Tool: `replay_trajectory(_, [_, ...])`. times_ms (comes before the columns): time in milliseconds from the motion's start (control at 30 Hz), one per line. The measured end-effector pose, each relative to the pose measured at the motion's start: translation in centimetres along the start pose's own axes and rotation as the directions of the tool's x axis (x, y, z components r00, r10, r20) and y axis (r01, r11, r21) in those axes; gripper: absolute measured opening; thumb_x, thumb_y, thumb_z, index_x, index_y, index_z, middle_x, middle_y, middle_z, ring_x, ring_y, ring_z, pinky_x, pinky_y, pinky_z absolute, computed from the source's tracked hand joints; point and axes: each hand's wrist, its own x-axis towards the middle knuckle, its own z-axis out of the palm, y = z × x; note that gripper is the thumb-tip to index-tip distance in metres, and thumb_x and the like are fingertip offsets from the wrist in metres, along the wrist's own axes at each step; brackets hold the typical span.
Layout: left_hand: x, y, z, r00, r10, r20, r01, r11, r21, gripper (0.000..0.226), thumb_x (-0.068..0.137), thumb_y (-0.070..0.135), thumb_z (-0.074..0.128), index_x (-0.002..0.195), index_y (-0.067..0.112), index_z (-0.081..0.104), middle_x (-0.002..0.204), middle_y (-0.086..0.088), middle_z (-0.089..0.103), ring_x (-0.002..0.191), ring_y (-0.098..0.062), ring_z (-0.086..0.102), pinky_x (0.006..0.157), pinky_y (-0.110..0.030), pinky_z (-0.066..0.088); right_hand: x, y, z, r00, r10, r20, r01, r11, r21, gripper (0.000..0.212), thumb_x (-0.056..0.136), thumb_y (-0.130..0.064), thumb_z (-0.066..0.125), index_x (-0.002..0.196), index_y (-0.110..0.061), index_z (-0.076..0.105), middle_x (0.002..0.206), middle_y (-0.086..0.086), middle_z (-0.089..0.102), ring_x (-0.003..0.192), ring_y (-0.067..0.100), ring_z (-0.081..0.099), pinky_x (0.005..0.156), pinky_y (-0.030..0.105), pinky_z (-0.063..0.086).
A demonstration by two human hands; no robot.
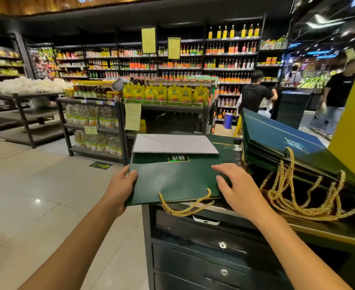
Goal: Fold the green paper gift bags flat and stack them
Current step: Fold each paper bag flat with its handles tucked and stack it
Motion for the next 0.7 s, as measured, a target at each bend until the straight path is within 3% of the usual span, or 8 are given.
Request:
replay_trajectory(67, [0.4,-0.3,0.4,0.998,0.051,-0.037,-0.048,0.996,0.074,0.028,0.107,0.021,0.048,0.131,0.019,0.063,0.115,-0.007,0.073,0.098,-0.023,0.071,0.072,-0.034,0.058,0.1,1.1,0.8,0.987,0.016,0.159,-0.009,0.999,-0.048,0.043,0.107,-0.025,0.045,0.15,-0.024,0.047,0.157,-0.005,0.04,0.15,0.015,0.027,0.121,0.025,0.014])
replay_trajectory(167, [0.9,-0.4,0.9,0.973,0.218,-0.077,-0.183,0.93,0.319,0.028,0.105,0.023,0.051,0.127,0.013,0.065,0.112,-0.008,0.073,0.094,-0.02,0.069,0.066,-0.026,0.051,0.0,1.9,1.4,0.966,0.047,0.254,-0.026,0.996,-0.085,0.047,0.11,-0.028,0.034,0.157,-0.026,0.033,0.166,-0.003,0.025,0.155,0.015,0.011,0.12,0.023,0.003])
replay_trajectory(233, [0.9,-0.5,1.2,0.941,0.331,-0.072,-0.223,0.766,0.603,0.029,0.105,0.028,0.048,0.122,0.01,0.064,0.109,-0.007,0.07,0.088,-0.018,0.062,0.06,-0.024,0.042,0.0,2.0,1.6,0.967,0.044,0.25,-0.017,0.994,-0.106,0.047,0.11,-0.028,0.032,0.157,-0.026,0.032,0.166,-0.002,0.023,0.156,0.016,0.01,0.123,0.027,0.003])
replay_trajectory(300, [0.8,-0.4,1.3,0.916,0.396,-0.064,-0.178,0.543,0.821,0.03,0.105,0.032,0.045,0.116,0.01,0.061,0.106,-0.009,0.067,0.085,-0.02,0.053,0.063,-0.031,0.038,0.1,2.0,1.7,0.969,0.045,0.245,-0.022,0.995,-0.098,0.047,0.11,-0.028,0.032,0.157,-0.025,0.032,0.166,-0.002,0.023,0.156,0.016,0.01,0.124,0.03,0.004])
replay_trajectory(433, [0.3,0.5,1.4,0.837,0.545,0.039,-0.184,0.214,0.959,0.027,0.1,0.027,0.054,0.118,0.01,0.065,0.122,-0.014,0.061,0.109,-0.033,0.052,0.084,-0.046,0.044,0.1,2.2,1.7,0.972,0.042,0.232,-0.022,0.996,-0.088,0.046,0.11,-0.028,0.032,0.157,-0.026,0.033,0.166,-0.001,0.025,0.156,0.016,0.011,0.127,0.035,0.006])
replay_trajectory(567, [-2.2,2.6,4.8,0.757,0.565,0.328,-0.53,0.237,0.814,0.024,0.098,0.02,0.058,0.118,0.015,0.071,0.12,-0.005,0.067,0.112,-0.024,0.058,0.095,-0.044,0.05,0.0,2.3,1.8,0.974,0.047,0.221,-0.034,0.998,-0.06,0.046,0.11,-0.029,0.033,0.156,-0.026,0.035,0.165,-0.002,0.027,0.155,0.016,0.013,0.127,0.038,0.01])
replay_trajectory(633, [-3.7,3.1,7.3,0.722,0.482,0.496,-0.671,0.312,0.673,0.021,0.1,0.031,0.058,0.11,0.02,0.074,0.107,0.004,0.07,0.1,-0.012,0.062,0.09,-0.037,0.054,0.0,2.3,1.8,0.976,0.046,0.211,-0.036,0.998,-0.049,0.046,0.11,-0.029,0.034,0.155,-0.026,0.036,0.165,-0.001,0.028,0.155,0.016,0.014,0.127,0.038,0.011])
replay_trajectory(700, [-4.6,3.0,9.6,0.707,0.38,0.596,-0.707,0.358,0.61,0.031,0.094,0.053,0.06,0.102,0.026,0.075,0.096,0.012,0.07,0.09,-0.006,0.062,0.081,-0.034,0.055,0.0,2.4,1.7,0.977,0.05,0.208,-0.044,0.998,-0.034,0.045,0.11,-0.03,0.035,0.155,-0.026,0.038,0.165,-0.002,0.028,0.155,0.015,0.014,0.127,0.038,0.011])
